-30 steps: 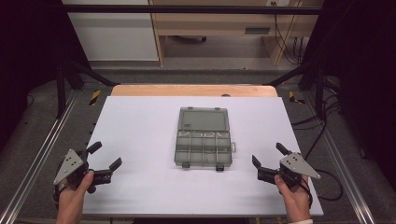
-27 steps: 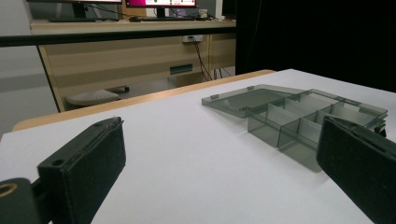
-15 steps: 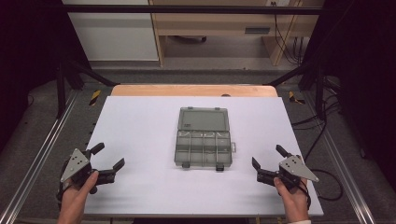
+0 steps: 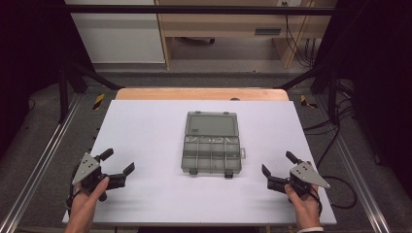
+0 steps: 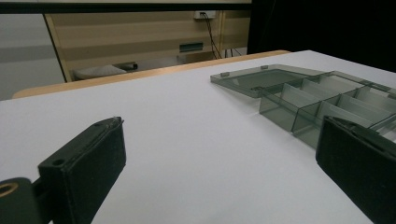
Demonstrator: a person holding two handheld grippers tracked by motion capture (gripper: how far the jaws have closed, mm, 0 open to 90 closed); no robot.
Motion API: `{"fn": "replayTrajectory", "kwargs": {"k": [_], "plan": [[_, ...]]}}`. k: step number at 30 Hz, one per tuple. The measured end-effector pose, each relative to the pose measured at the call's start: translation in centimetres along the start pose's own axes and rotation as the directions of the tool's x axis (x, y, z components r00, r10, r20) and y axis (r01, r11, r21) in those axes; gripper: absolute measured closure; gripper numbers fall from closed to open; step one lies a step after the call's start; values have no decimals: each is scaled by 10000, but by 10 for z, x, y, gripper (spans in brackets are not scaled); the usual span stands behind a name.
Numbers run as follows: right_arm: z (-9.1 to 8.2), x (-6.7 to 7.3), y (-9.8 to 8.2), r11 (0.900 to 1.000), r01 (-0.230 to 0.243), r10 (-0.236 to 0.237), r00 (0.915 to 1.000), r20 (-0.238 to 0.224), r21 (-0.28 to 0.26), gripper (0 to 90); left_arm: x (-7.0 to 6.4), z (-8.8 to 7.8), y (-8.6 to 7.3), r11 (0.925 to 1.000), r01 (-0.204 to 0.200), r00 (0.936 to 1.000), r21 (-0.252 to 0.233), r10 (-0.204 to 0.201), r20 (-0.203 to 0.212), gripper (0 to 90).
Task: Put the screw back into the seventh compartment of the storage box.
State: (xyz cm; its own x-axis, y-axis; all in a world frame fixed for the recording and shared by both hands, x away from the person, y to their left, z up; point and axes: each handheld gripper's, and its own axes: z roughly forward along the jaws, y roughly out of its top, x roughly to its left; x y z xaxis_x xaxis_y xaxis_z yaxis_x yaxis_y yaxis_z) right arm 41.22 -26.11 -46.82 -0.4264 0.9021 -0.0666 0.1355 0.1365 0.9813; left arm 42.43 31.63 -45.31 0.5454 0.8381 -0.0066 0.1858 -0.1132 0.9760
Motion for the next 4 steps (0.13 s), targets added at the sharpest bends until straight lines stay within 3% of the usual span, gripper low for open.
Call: {"fn": "replayTrajectory", "kwargs": {"k": [4], "plan": [[3,1,-1,9999,-77,78,9999,-75,102,30,2,-1,0,10000,-27,10000,-66,26,-84,16]]}}
